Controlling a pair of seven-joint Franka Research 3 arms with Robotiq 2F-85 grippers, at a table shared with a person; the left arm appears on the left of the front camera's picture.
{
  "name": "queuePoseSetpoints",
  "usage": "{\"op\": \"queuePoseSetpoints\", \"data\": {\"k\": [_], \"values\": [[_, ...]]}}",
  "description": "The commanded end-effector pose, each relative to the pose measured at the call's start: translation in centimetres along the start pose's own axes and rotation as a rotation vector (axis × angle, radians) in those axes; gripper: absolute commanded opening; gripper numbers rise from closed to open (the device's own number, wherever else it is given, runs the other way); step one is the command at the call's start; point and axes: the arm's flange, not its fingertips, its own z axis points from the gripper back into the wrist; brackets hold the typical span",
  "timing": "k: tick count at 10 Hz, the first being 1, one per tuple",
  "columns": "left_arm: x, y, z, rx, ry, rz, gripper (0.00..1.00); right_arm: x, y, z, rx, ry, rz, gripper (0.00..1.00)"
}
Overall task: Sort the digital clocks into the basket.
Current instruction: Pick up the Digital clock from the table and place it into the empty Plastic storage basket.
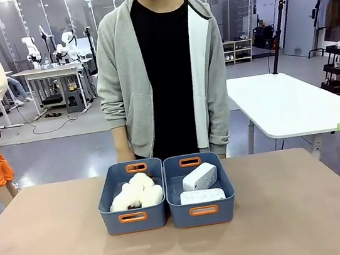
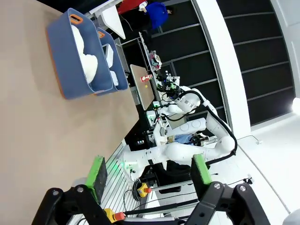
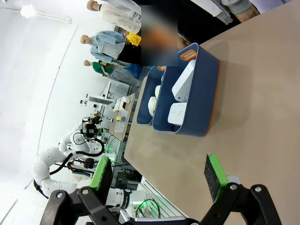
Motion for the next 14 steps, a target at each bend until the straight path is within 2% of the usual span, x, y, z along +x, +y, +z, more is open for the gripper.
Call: {"op": "queuePoseSetpoints", "data": {"k": [1,14], "values": [[-0.18,-0.57,-0.21,0.005,-0.008,0.016,0.91,-0.03,-0.07,0.14,-0.002,0.014,0.016,1.0],[-0.18,-0.57,-0.21,0.005,-0.008,0.016,0.91,-0.03,-0.07,0.14,-0.002,0.014,0.016,1.0]]}}
